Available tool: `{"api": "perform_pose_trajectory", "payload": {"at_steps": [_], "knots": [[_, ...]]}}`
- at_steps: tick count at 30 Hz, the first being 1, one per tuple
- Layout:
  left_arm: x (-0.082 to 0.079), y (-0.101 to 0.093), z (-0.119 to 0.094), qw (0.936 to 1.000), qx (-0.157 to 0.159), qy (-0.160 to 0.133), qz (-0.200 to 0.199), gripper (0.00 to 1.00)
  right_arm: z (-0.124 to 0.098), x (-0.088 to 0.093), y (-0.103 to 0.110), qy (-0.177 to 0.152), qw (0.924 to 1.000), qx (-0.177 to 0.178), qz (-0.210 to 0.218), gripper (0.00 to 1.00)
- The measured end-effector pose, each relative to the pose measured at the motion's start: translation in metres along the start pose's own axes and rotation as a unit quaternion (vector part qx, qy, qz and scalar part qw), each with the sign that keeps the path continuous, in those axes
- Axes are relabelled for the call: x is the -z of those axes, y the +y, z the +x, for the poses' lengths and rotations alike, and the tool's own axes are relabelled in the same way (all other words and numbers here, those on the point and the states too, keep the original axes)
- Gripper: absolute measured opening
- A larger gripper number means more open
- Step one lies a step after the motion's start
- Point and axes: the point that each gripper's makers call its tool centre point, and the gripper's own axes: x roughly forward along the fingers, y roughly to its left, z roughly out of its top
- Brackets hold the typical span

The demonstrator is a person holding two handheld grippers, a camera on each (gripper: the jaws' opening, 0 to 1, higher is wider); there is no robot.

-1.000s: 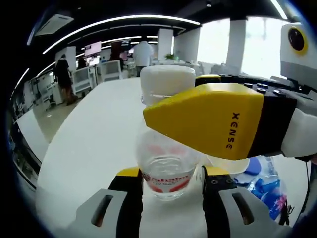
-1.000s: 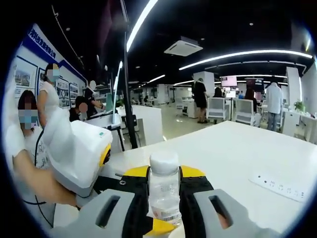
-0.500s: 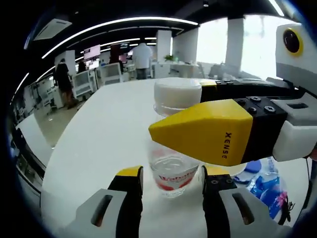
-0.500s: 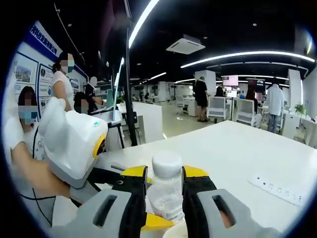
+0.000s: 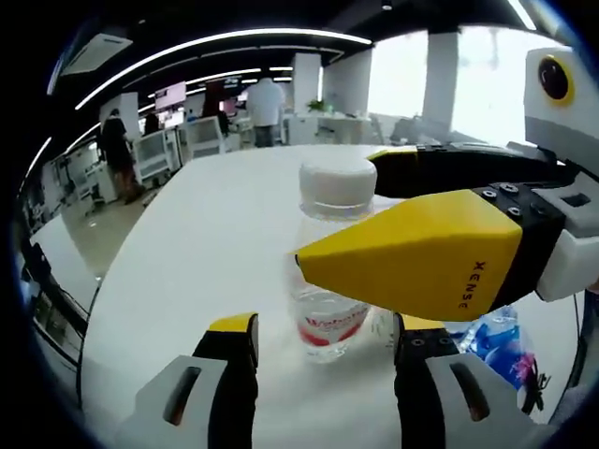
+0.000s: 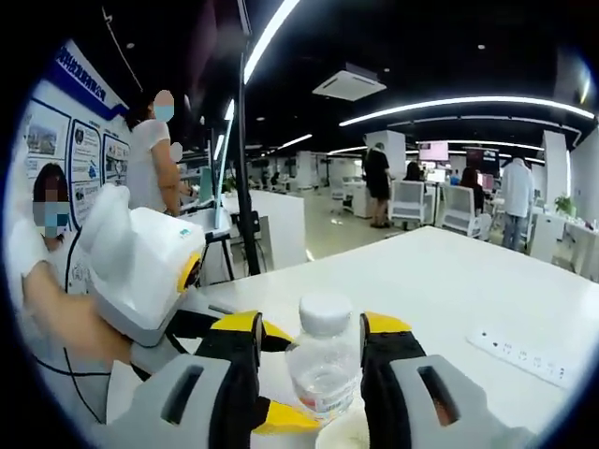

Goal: Arrange the tabletop items into an orderly group along one side of the table until the central work area is clear of visible clutter.

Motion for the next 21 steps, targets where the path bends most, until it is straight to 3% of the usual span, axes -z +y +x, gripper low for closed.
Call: {"api": "perform_pose_trajectory", "payload": {"at_steps": [12,17,21], "knots": [[-0.003,-0.003,-0.017,1.0,0.003,-0.002,0.002,0.59,-0.025,-0.001,-0.015,0.005,0.9988,0.038,0.028,0.53],[0.0,-0.003,-0.023,1.0,0.005,0.005,-0.004,0.66,-0.032,0.001,-0.016,0.021,0.9972,0.047,0.054,0.65],[0.002,-0.003,-0.031,1.0,0.006,0.007,-0.002,0.67,-0.037,0.003,-0.014,0.022,0.9961,0.052,0.067,0.69]]}}
